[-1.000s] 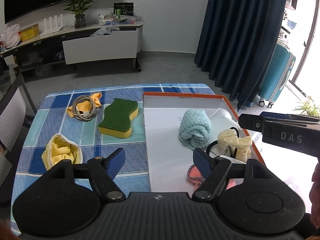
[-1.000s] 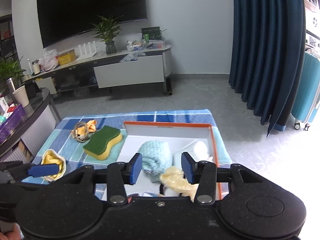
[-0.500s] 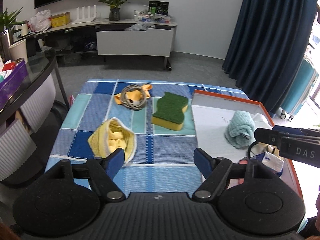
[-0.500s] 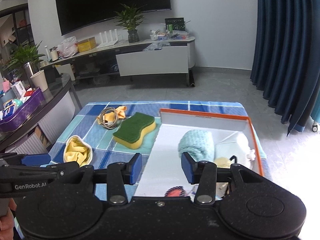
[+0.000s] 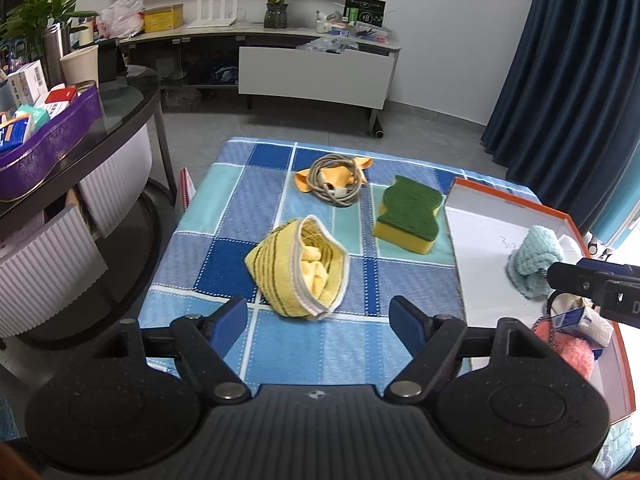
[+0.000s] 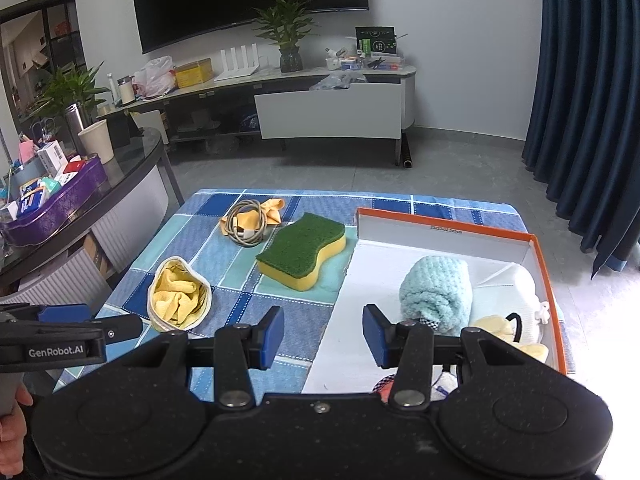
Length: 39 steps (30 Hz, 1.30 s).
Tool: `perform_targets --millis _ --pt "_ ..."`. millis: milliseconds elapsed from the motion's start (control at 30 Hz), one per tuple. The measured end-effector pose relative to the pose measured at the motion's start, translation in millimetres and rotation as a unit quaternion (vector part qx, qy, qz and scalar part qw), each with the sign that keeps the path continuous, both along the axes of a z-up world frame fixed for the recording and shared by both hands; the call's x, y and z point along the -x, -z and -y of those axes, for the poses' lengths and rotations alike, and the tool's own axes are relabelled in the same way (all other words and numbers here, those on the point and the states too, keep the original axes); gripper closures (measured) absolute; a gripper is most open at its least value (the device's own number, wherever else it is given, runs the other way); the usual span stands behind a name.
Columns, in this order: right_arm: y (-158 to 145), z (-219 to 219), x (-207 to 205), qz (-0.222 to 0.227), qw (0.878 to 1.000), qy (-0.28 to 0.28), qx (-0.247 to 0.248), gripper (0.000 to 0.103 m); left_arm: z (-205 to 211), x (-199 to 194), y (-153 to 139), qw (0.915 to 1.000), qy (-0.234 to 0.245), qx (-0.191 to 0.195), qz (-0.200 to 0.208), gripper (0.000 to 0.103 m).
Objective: Organize soft objects
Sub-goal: 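Withdraw both tools from the box toward the yellow cloth pouch and sponge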
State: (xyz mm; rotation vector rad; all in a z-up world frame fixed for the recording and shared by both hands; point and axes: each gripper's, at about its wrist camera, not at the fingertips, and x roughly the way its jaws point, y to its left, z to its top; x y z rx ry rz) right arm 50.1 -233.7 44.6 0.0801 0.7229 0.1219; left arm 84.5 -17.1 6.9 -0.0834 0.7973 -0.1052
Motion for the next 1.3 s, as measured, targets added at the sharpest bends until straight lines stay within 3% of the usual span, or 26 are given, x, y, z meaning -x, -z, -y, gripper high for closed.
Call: perform_targets --millis 1300 --pt "17.0 -34.7 -25.5 -0.023 0.999 -0.030 0.009 0.049 -49.6 -39.3 22.5 0.9990 -0.037 -0.009 -0.023 0.018"
